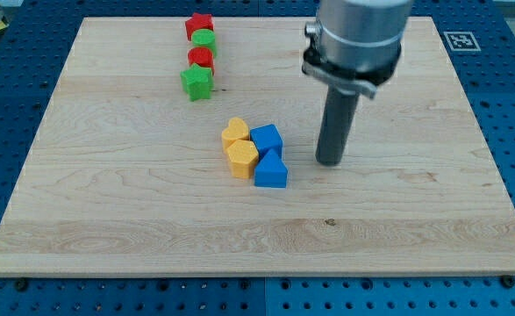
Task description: Move your arm at the blue triangle
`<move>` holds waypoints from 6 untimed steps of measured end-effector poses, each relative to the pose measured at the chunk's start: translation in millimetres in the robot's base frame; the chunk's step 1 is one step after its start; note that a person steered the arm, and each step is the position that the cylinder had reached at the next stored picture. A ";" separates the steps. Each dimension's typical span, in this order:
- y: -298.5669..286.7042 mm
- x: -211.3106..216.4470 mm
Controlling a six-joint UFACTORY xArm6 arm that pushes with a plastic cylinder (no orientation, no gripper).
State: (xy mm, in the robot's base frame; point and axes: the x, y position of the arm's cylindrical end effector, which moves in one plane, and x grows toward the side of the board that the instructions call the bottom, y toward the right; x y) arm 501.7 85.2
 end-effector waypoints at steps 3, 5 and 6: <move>-114.2 50.1; -158.0 40.6; -155.5 38.7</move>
State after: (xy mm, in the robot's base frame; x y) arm 540.4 -70.3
